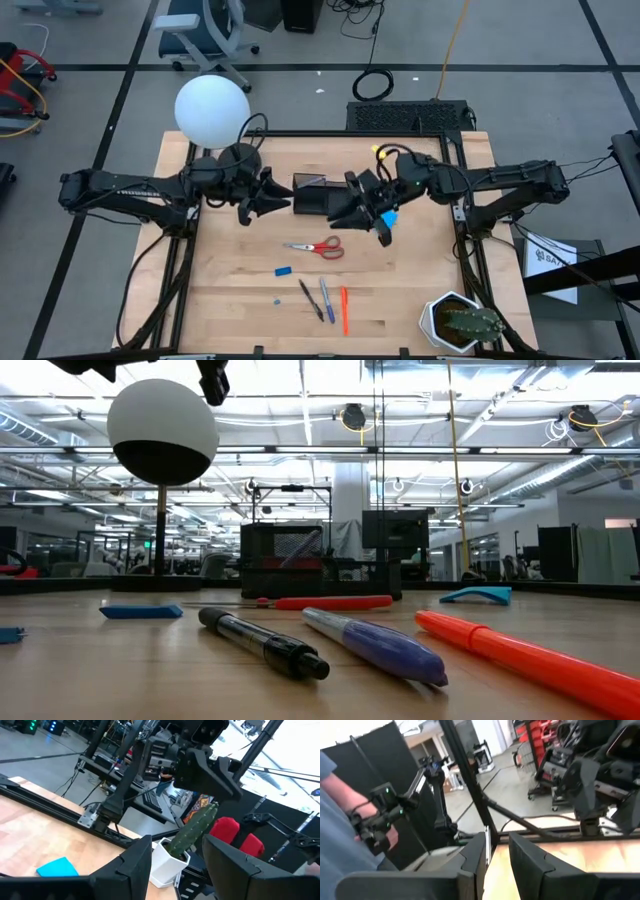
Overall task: Pick and place office supplies into organizer
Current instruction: Put the orange pen into the black desk organizer
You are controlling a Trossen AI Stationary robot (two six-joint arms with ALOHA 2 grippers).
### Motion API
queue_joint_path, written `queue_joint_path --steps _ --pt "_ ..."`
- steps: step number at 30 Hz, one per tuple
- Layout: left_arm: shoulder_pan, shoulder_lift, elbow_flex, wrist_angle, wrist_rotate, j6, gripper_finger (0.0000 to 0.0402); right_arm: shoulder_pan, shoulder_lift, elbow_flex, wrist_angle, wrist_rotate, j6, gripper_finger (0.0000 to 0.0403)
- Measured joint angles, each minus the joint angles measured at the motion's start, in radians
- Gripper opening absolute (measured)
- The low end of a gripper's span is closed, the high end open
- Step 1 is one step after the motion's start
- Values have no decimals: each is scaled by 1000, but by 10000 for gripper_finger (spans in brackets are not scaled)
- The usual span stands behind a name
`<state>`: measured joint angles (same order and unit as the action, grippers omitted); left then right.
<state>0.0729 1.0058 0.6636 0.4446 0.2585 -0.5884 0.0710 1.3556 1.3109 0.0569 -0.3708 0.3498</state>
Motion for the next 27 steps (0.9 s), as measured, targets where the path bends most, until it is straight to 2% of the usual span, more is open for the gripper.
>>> queue_joint_path --steps 3,7,15,20,27 --pt "-4 0 0 0 0 0 182 10 0 4 -31 1 -6 75" --pt "-4 0 0 -1 0 0 182 17 19 72 -154 1 -67 75" --pt "-4 0 0 4 0 -51 182 49 180 387 -532 2 -305 75" --pt "1 0 0 5 0 -98 182 94 286 536 -784 3 -451 75" --pt "1 0 0 1 1 -90 182 153 383 604 -994 8 -638 75"
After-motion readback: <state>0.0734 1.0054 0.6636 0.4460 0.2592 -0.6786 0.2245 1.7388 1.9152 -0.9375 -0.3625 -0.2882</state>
